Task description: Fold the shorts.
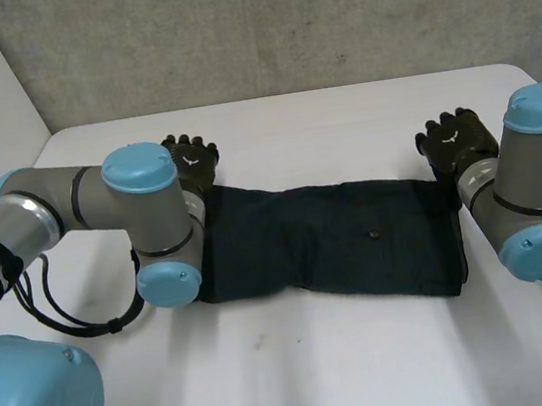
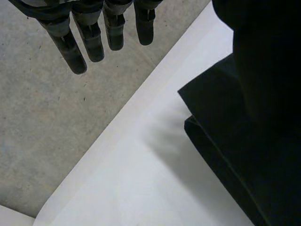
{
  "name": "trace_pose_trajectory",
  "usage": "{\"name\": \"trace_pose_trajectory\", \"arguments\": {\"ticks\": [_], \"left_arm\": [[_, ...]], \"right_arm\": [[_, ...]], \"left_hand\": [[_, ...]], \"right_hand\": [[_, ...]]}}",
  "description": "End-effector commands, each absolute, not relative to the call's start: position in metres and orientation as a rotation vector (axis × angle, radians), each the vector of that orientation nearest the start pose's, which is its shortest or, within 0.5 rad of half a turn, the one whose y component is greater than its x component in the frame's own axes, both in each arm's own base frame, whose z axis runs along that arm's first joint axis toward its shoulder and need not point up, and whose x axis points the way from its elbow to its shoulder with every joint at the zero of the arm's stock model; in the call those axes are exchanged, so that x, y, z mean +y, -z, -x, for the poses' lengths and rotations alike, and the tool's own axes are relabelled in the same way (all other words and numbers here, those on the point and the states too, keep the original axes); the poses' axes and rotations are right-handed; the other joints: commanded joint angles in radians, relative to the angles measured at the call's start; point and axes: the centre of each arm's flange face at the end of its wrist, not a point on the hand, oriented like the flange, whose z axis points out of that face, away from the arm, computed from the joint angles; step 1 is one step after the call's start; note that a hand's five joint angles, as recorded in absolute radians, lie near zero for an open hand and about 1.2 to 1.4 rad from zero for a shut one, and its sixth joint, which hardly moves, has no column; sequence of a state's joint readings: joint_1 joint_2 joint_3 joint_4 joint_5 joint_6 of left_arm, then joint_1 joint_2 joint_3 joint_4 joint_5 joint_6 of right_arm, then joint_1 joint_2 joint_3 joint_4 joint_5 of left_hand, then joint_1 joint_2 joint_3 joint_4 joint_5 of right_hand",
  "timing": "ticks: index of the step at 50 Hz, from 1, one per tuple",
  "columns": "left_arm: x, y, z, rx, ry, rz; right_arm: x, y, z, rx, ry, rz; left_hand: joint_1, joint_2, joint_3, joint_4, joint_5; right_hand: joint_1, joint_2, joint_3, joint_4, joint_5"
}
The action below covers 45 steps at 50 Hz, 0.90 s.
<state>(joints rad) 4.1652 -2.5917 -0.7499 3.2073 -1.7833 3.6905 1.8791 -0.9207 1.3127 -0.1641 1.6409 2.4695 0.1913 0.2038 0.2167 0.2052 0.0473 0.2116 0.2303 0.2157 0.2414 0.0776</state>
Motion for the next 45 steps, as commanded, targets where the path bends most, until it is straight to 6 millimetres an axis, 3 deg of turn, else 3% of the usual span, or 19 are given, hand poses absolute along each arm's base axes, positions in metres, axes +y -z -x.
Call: {"name": "trace_pose_trajectory", "arguments": {"ticks": [1, 5, 7, 13, 16, 24, 28, 31, 32, 33, 39, 45], "left_arm": [[-0.353, -0.165, 0.356, 2.011, 2.014, -0.967], [-0.336, -0.183, 0.348, 2.056, 2.024, -0.949], [-0.321, -0.191, 0.337, 2.113, 2.013, -0.929], [-0.286, -0.197, 0.311, 2.235, 1.989, -0.872], [-0.267, -0.195, 0.304, 2.279, 1.996, -0.879], [-0.247, -0.182, 0.292, 2.270, 2.051, -0.865], [-0.244, -0.179, 0.290, 2.254, 2.077, -0.856], [-0.244, -0.183, 0.289, 2.237, 2.103, -0.841], [-0.244, -0.184, 0.289, 2.232, 2.109, -0.835], [-0.245, -0.186, 0.288, 2.229, 2.113, -0.831], [-0.244, -0.186, 0.286, 2.230, 2.111, -0.824], [-0.243, -0.190, 0.285, 2.222, 2.122, -0.817]], "right_arm": [[-0.336, -0.196, -0.236, 2.376, 2.129, 0.955], [-0.308, -0.215, -0.232, 2.312, 2.072, 0.873], [-0.295, -0.212, -0.230, 2.316, 1.998, 0.867], [-0.248, -0.182, -0.226, 2.380, 1.641, 0.901], [-0.242, -0.171, -0.223, 2.405, 1.594, 0.893], [-0.258, -0.138, -0.217, 2.422, 1.633, 0.825], [-0.264, -0.126, -0.215, 2.452, 1.628, 0.822], [-0.271, -0.119, -0.213, 2.476, 1.628, 0.806], [-0.273, -0.119, -0.212, 2.479, 1.637, 0.799], [-0.275, -0.118, -0.208, 2.492, 1.642, 0.785], [-0.285, -0.131, -0.197, 2.490, 1.730, 0.783], [-0.302, -0.163, -0.171, 2.512, 1.947, 0.988]], "left_hand": [[-0.017, -0.029, -0.042, -0.031, -0.047], [-0.017, -0.029, -0.042, -0.031, -0.047], [-0.017, -0.029, -0.042, -0.031, -0.047], [-0.017, -0.029, -0.042, -0.031, -0.047], [-0.017, -0.029, -0.042, -0.031, -0.047], [-0.016, -0.028, -0.041, -0.030, -0.046], [-0.017, -0.029, -0.042, -0.031, -0.047], [-0.016, -0.028, -0.041, -0.030, -0.046], [-0.016, -0.028, -0.041, -0.030, -0.046], [-0.016, -0.028, -0.041, -0.030, -0.046], [-0.016, -0.028, -0.041, -0.030, -0.046], [-0.017, -0.029, -0.042, -0.031, -0.047]], "right_hand": [[-0.037, -0.056, -0.041, -0.067, -0.078], [-0.037, -0.056, -0.041, -0.067, -0.078], [-0.037, -0.056, -0.041, -0.067, -0.078], [0.044, 0.025, 0.040, 0.014, 0.003], [0.044, 0.025, 0.040, 0.014, 0.003], [0.155, 0.136, 0.151, 0.125, 0.114], [0.357, 0.339, 0.353, 0.327, 0.317], [0.840, 0.821, 0.836, 0.810, 0.799], [1.124, 1.105, 1.120, 1.094, 1.084], [1.184, 1.165, 1.180, 1.154, 1.144], [1.185, 1.166, 1.181, 1.155, 1.144], [1.185, 1.166, 1.181, 1.155, 1.144]]}}
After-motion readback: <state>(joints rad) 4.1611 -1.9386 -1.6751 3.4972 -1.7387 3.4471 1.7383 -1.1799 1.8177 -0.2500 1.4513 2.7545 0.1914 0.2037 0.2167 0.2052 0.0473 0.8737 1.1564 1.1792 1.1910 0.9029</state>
